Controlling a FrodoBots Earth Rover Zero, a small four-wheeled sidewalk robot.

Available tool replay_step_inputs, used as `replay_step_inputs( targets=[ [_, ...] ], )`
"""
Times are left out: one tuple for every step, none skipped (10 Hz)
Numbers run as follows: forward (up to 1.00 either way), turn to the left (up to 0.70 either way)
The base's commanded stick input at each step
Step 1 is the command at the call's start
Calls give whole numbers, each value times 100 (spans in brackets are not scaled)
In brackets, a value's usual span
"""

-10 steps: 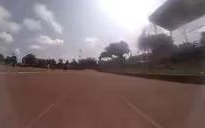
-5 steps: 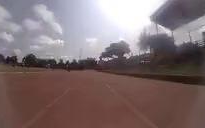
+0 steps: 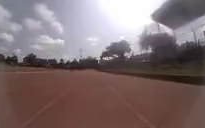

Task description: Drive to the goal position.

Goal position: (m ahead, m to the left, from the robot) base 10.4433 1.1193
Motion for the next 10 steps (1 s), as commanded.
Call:
replay_step_inputs(
  targets=[
    [70,0],
    [70,0],
    [70,0],
    [70,0],
    [70,0],
    [70,0],
    [70,0],
    [70,0],
    [70,0],
    [70,0]
  ],
)
